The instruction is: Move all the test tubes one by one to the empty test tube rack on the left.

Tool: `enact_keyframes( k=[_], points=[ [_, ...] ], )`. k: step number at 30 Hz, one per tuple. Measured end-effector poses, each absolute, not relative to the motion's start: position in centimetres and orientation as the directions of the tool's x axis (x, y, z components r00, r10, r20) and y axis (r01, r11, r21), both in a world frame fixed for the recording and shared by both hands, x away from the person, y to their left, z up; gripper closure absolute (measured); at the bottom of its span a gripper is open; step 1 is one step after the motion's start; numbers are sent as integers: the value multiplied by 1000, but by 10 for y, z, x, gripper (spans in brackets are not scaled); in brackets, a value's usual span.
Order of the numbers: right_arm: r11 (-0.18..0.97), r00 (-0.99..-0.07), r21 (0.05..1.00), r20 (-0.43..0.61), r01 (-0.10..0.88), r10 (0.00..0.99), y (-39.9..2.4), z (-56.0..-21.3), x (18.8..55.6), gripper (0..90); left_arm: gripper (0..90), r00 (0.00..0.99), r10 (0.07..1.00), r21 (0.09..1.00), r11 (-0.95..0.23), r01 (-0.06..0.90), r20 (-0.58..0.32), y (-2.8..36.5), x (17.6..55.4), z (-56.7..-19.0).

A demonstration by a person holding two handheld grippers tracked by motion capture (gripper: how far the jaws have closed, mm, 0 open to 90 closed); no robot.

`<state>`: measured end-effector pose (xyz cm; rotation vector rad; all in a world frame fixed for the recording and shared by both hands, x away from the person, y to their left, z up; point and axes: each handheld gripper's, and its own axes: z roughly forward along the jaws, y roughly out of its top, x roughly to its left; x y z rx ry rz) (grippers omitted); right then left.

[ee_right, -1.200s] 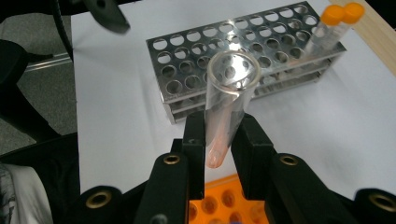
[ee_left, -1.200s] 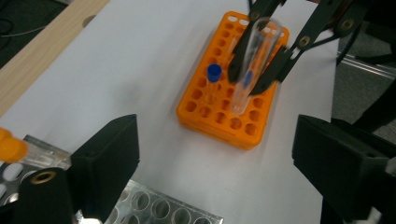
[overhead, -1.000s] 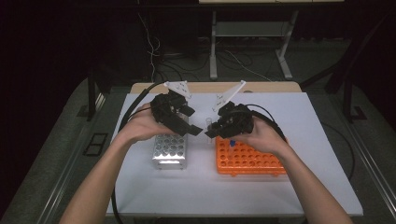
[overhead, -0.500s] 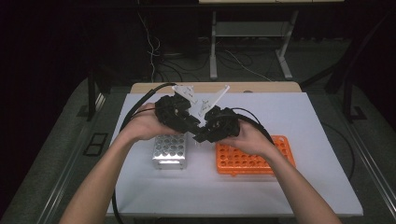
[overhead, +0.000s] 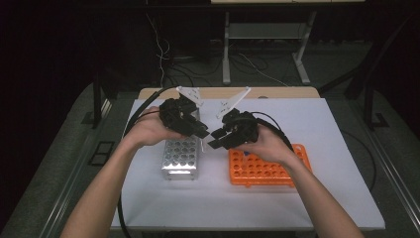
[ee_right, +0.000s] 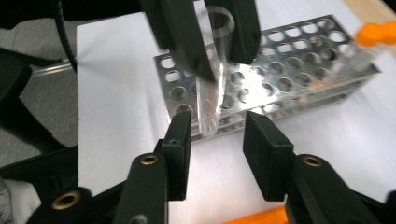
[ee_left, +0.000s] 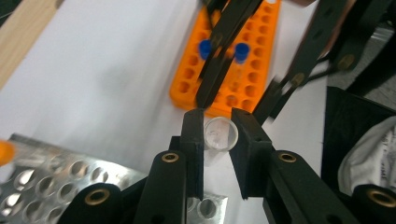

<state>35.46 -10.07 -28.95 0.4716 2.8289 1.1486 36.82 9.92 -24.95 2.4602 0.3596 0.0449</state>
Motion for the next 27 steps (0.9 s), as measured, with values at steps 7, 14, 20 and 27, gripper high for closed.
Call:
enact_keyframes(
  k=[7,14,20,27],
  points=[
    [640,-935,711,69,291,349,-129,-284,355,509,744,943,331,612,-736,288,-45,109,385,-247],
    [616,-915,715,84,331,395,-152,-286,353,441,744,928,372,610,-729,312,-31,114,401,-244],
    [585,-887,723,84,368,453,-172,-285,348,298,744,914,406,615,-718,327,-13,117,416,-240],
    [524,-834,738,95,425,544,-199,-286,342,58,744,895,447,616,-703,355,-5,122,431,-241]
  ],
)
